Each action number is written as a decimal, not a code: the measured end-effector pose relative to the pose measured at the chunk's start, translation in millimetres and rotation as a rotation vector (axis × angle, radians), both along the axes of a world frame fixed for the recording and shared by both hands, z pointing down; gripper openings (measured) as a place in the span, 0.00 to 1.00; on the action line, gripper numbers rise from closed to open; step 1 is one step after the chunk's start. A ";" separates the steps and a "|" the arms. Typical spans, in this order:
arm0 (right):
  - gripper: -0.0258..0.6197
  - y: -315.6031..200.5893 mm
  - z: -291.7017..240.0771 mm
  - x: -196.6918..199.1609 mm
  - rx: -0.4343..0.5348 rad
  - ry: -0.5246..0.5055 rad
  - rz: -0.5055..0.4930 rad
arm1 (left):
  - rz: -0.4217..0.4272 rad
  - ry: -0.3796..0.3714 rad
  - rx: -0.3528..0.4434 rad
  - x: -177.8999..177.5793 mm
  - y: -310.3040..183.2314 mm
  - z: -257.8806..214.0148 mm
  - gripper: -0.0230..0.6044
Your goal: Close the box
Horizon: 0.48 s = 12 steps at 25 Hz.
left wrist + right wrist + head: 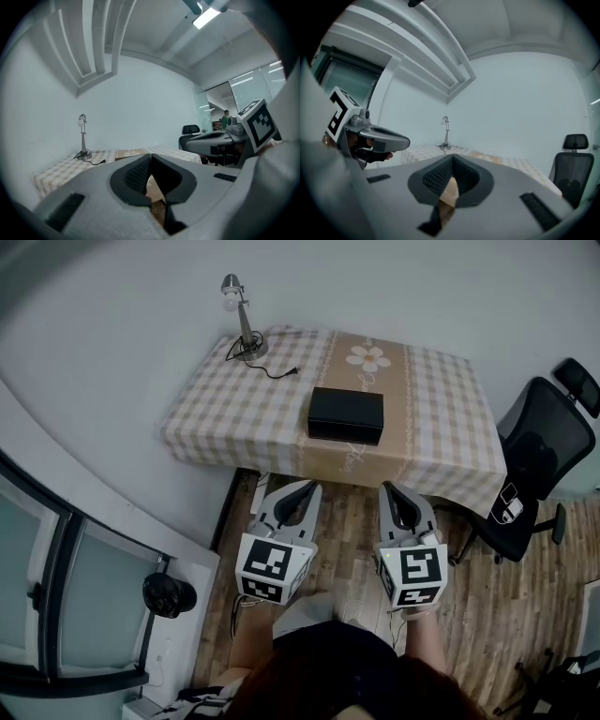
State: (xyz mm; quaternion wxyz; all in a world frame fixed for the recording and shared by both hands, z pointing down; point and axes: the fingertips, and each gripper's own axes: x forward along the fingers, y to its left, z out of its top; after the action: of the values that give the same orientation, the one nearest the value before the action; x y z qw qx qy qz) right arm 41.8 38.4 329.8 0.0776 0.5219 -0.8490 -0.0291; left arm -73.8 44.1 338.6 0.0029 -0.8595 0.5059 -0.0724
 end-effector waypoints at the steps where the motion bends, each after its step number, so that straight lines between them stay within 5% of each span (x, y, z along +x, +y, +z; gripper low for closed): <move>1: 0.07 3.1 0.5 0.9 0.001 0.001 -0.001 | -0.002 0.000 0.002 0.7 3.0 0.0 0.08; 12: 0.07 29.0 -2.5 7.6 0.005 0.007 -0.014 | -0.008 -0.008 0.005 10.2 31.1 -2.1 0.08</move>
State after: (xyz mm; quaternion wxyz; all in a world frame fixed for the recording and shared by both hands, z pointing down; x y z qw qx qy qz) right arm 49.5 67.5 327.2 0.0794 0.5161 -0.8522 -0.0336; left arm -63.6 75.2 336.4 0.0069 -0.8571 0.5097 -0.0746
